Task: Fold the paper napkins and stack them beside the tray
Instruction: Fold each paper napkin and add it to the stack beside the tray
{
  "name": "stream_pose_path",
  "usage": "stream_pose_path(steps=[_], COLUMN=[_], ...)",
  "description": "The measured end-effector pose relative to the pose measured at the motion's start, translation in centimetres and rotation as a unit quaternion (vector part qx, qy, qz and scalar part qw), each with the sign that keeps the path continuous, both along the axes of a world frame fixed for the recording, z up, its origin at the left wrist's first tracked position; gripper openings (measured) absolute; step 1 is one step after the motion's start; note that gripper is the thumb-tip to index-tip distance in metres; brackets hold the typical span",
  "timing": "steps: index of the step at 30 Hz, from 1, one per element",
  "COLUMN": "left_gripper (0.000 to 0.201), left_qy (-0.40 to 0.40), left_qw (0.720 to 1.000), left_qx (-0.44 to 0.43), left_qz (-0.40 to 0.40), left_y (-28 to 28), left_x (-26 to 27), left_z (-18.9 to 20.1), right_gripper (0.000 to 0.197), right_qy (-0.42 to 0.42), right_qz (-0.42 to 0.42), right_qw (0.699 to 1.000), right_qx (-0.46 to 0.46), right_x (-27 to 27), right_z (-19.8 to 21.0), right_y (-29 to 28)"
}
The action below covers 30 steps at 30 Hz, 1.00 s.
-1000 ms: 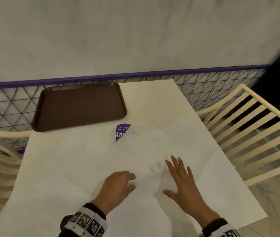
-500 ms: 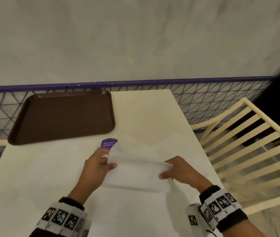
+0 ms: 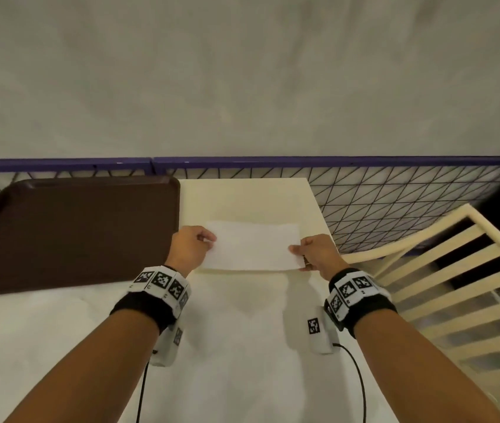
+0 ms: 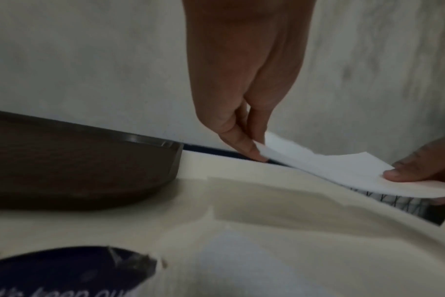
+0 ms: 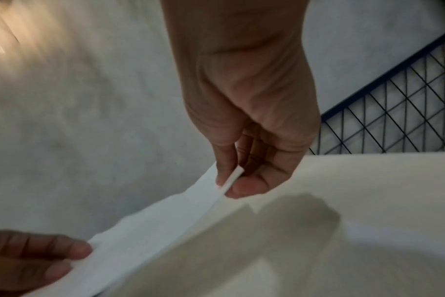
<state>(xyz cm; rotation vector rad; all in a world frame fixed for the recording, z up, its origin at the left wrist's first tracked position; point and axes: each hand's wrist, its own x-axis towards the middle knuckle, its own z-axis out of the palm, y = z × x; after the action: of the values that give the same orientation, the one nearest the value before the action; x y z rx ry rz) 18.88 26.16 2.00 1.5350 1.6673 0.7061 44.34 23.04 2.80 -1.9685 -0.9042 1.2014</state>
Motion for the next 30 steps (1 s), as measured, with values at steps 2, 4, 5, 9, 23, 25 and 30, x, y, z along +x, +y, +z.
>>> stream_pose_path(steps=[2, 4, 5, 9, 23, 25, 30], left_gripper=[0.019, 0.029, 0.032, 0.037, 0.015, 0.016, 0.044], left_qy=[0.041, 0.083, 0.096, 0.137, 0.176, 0.17, 0.241], left_qw=[0.998, 0.992, 0.989, 0.983, 0.97, 0.968, 0.947], left_qx=[-0.046, -0.077, -0.087, -0.081, -0.028, -0.033, -0.039], left_qz=[-0.029, -0.058, -0.067, -0.09, -0.164, -0.182, -0.209], left_y=[0.7, 0.9, 0.9, 0.7, -9.9, -12.7, -17.6], left_x=[0.4, 0.6, 0.8, 1.3, -3.8, -3.7, -2.6], left_z=[-1.8, -3.2, -3.6, -4.3, -1.2, -1.8, -2.2], right_gripper=[0.031, 0.032, 0.032, 0.036, 0.008, 0.016, 0.026], right_qy=[-0.039, -0.081, -0.099, -0.188, -0.249, -0.201, -0.115], right_qz=[-0.01, -0.006, -0.003, 0.03, 0.112, 0.115, 0.102], right_qw=[0.999, 0.996, 0.995, 0.982, 0.957, 0.966, 0.983], right_qx=[-0.019, -0.024, -0.023, -0.017, 0.097, 0.117, 0.104], right_x=[0.0, -0.1, -0.2, -0.4, -2.4, -3.7, -6.5], right_z=[-1.9, -3.6, -4.3, -5.5, -1.5, -0.5, 0.0], right_y=[0.4, 0.5, 0.6, 0.7, -10.8, -15.0, -24.6])
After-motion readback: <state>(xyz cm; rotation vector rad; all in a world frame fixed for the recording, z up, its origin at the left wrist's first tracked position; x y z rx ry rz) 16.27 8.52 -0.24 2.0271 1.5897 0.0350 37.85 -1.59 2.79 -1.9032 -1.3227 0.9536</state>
